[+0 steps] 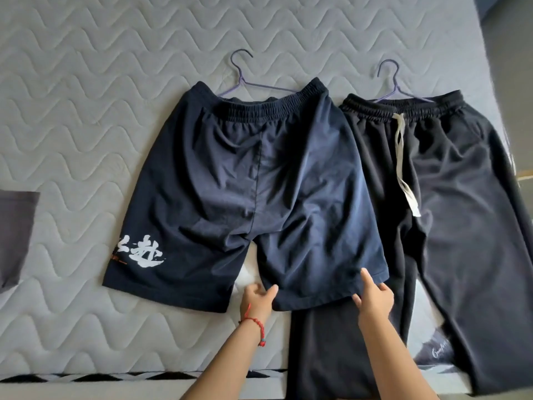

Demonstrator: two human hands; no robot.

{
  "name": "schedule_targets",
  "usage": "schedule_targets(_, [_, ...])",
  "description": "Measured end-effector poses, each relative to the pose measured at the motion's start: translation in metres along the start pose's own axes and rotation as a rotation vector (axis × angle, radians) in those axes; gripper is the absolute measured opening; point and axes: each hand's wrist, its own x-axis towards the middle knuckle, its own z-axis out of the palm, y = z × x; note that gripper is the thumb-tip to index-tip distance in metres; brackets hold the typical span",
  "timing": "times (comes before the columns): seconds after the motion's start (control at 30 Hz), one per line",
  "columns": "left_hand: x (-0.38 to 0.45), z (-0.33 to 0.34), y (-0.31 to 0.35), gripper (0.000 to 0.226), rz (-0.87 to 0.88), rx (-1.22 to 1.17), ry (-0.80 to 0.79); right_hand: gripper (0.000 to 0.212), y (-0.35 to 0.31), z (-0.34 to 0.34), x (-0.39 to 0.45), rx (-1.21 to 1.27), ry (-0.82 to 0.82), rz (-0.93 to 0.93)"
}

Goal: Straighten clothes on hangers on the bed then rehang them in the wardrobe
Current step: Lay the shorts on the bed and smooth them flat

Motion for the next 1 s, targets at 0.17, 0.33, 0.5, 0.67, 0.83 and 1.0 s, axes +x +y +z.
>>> schedule_targets(0.17, [0.009, 0.016, 0.013, 0.023, 0.069, 0.098, 0.028, 0.027, 0.002, -0.002, 0.015, -0.06, 0.016, -0.008])
schedule_targets(0.33, [0.003, 0.003, 0.004, 0.029, 0.01, 0.233, 0.136, 0.024, 0.025, -0.017, 0.001, -0.206, 0.162, -0.019])
schedule_targets(0.5, [-0.012, -0.014, 0.003, 0.042, 0.044, 0.358, 0.11, 0.021, 0.026, -0.019, -0.015, -0.104, 0.056, 0.154])
schedule_targets(0.67, [-0.036, -0.053, 0.002, 0.027, 0.092, 0.292, -0.027, 0.02, 0.017, -0.025, -0.041, -0.161, -0.153, 0.208])
schedule_targets(0.83, [-0.066, -0.121, -0.004, 0.021, 0.215, 0.317, -0.03, 0.014, 0.015, -0.02, -0.092, -0.335, -0.29, 0.035])
schedule_targets(1.0, [-0.093, -0.212, -0.046, 0.01, 0.272, 0.375, 0.035, 0.015, 0.039, 0.001, -0.159, -0.543, -0.403, -0.191])
